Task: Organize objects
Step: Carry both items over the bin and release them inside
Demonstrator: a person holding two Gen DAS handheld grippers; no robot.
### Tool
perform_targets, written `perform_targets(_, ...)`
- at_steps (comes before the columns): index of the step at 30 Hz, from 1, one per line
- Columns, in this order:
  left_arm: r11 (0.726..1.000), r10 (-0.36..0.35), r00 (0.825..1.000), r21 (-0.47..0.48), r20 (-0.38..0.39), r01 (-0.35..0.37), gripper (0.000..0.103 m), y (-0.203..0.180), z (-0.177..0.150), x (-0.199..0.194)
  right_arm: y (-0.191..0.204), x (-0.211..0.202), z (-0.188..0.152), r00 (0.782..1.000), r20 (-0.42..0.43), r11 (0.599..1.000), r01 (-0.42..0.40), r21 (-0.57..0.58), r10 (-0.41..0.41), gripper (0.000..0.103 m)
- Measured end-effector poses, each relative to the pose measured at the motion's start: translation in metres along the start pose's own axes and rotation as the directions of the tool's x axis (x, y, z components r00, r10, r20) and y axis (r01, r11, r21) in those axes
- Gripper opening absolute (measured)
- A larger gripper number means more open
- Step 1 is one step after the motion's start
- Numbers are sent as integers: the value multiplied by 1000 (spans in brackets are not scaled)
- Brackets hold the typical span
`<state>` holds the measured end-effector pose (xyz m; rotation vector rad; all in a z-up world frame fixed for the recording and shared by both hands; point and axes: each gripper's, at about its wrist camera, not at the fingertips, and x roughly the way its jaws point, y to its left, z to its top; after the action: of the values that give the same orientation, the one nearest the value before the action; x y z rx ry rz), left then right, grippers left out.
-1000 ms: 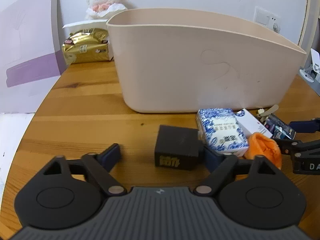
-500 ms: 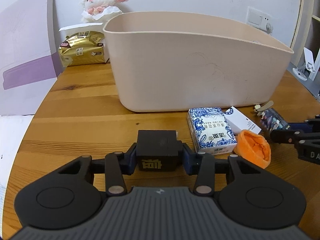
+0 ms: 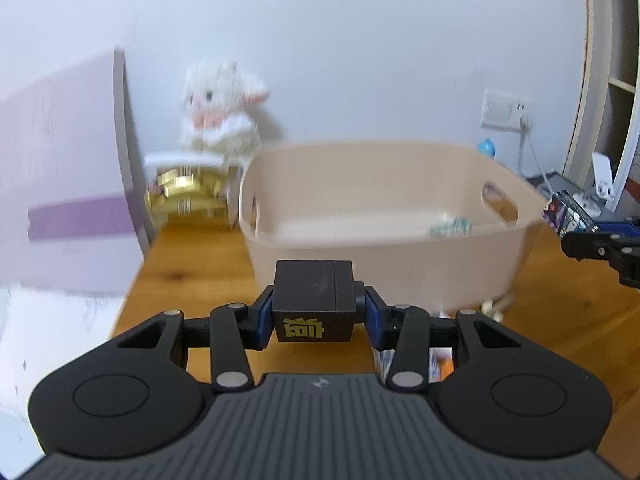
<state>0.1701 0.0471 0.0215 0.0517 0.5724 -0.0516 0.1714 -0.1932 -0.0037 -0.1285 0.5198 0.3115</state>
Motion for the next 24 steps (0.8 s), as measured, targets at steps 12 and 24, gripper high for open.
perform_targets(12,997,29,997,70,67,-34,47,-29,66,32,-12,43,44,999,27,999,34,23,-35,20)
perform_targets(24,994,27,990,108,-141,-11,47,-54,64,123,-2,116,31,990,-126,998,54,-28,-57,20)
